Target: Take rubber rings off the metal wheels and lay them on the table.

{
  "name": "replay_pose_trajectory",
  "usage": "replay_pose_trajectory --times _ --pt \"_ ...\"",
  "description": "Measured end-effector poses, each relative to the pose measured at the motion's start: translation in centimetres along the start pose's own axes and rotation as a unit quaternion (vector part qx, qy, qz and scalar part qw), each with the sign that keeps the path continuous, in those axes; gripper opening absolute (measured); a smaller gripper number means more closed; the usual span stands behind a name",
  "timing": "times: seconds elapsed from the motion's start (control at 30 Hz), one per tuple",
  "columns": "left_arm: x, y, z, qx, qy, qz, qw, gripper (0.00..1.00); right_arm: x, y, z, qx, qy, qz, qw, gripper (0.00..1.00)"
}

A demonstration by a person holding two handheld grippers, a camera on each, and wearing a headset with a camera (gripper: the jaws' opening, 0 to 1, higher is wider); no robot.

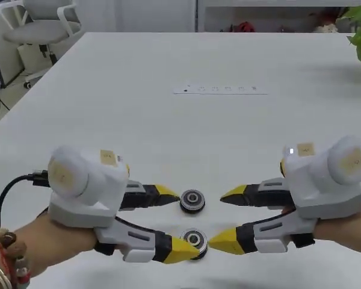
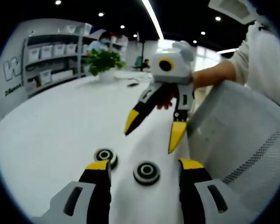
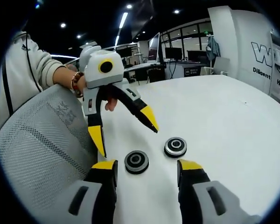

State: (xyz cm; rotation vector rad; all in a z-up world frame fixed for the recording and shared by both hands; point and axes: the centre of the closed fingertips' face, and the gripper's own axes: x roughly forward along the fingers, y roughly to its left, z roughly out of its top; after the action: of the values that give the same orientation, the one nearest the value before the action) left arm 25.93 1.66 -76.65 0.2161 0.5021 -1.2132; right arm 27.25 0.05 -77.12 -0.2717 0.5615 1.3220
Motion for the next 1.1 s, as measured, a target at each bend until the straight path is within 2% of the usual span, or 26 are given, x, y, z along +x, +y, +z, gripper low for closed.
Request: replay_pose_trajectory --times 0.1,0.23,0.3,0.73,0.87,1.1 --pt "0.5 -0.6 -0.2 -0.018 -0.003 -0.016 0.9997 0.58 0.5 0.3 -0.7 -0.004 0.016 0.003 0.9999 0.47" --pt "0.8 -0.9 -0.9 -0.005 0.012 -0.020 0.9997 0.56 1.0 0.7 -1.5 -0.013 0.031 0.008 0.9994 0.45" --pt "0.8 -0.9 -0.9 -0.002 0.013 -0.020 0.9997 0.54 1.3 0.8 -1.7 -0.014 0.034 0.008 0.9993 0.44" --pt "0.8 -0.5 -0.9 0.000 -0.005 -0.014 0.9999 0.34 2.6 2.2 -2.4 -0.031 0.041 0.027 0.9983 0.31" --pt "1.0 -0.9 -1.2 0.023 0.005 -0.019 0.9996 0.27 2.9 2.4 -2.6 -0.035 0.046 0.028 0.9979 0.29" --pt "1.2 -0.5 -1.8 0.025 0.017 -0.008 0.9995 0.24 3.1 2.3 -2.8 -0.040 0.052 0.024 0.9976 0.28"
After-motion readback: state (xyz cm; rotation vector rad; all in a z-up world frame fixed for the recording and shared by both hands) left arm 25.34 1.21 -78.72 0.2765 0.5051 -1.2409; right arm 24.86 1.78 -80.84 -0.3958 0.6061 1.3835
